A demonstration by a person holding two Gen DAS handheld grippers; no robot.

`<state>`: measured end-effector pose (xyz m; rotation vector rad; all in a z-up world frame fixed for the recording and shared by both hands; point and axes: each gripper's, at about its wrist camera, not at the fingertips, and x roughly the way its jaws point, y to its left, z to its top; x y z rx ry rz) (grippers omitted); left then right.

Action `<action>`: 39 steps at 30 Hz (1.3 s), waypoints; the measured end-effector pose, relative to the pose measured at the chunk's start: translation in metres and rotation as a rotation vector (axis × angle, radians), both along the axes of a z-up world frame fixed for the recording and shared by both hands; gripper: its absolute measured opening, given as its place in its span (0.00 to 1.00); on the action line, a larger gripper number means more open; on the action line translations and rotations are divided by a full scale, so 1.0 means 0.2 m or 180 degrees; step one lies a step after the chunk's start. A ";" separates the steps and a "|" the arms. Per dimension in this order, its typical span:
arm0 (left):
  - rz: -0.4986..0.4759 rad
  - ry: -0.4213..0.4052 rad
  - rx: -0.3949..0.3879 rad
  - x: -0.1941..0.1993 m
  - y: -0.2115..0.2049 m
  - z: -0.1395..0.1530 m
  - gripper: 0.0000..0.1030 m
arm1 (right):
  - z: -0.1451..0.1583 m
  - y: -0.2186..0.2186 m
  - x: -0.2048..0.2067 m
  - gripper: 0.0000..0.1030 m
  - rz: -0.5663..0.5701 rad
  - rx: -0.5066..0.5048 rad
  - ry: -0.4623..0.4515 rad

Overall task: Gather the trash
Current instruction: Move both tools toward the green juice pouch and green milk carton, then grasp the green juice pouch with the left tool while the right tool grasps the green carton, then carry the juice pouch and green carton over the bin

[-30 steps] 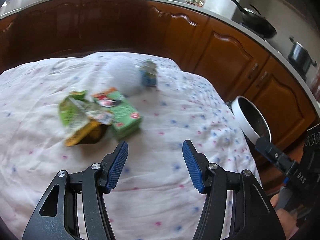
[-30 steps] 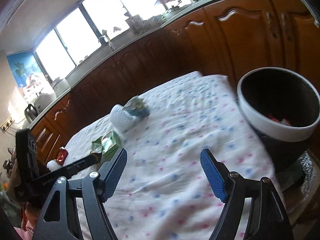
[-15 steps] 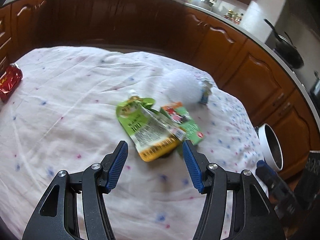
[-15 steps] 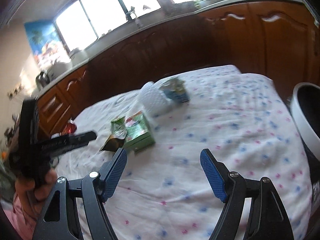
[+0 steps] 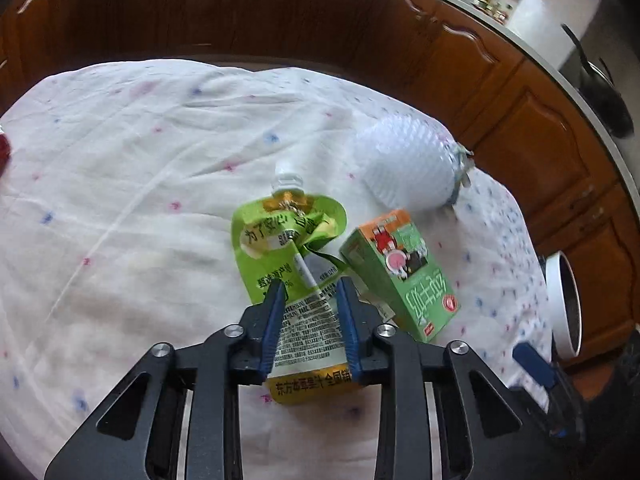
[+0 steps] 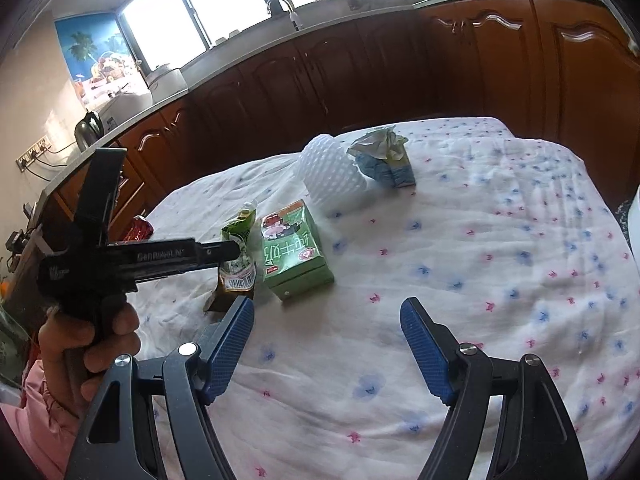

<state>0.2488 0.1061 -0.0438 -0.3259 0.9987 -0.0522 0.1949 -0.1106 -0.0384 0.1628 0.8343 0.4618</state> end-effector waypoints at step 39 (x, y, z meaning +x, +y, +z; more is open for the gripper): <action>-0.0633 -0.0235 0.0527 -0.07 -0.10 0.04 0.03 | 0.01 -0.04 0.02 0.52 -0.0146 -0.0084 0.0019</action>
